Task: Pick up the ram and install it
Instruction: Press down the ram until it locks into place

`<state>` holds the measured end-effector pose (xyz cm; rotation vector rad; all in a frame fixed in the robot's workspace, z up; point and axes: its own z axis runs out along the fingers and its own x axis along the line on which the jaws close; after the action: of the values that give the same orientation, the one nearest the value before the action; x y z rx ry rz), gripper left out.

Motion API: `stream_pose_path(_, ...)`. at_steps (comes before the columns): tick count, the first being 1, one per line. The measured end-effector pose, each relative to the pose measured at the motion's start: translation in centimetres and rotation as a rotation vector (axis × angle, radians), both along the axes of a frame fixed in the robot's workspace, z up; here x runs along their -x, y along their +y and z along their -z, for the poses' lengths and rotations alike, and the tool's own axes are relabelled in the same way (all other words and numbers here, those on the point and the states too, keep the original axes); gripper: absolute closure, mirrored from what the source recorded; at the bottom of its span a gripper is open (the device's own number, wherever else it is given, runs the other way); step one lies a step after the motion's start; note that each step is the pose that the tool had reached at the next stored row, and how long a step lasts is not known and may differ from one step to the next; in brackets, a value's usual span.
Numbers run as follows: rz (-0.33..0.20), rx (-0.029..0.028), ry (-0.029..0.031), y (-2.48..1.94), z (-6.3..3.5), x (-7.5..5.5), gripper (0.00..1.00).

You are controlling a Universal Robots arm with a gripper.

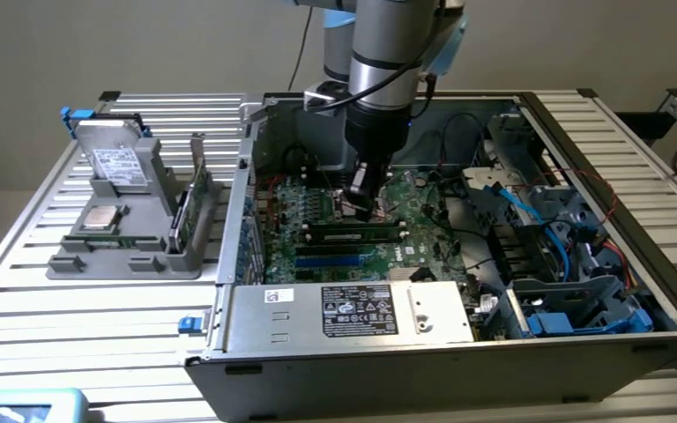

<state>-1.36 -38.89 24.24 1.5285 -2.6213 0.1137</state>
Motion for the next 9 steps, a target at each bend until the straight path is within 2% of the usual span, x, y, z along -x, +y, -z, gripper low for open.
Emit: stream_pose_path(9, 0.13, 0.0, 0.0, 0.0, 0.0, 0.0, 0.89)
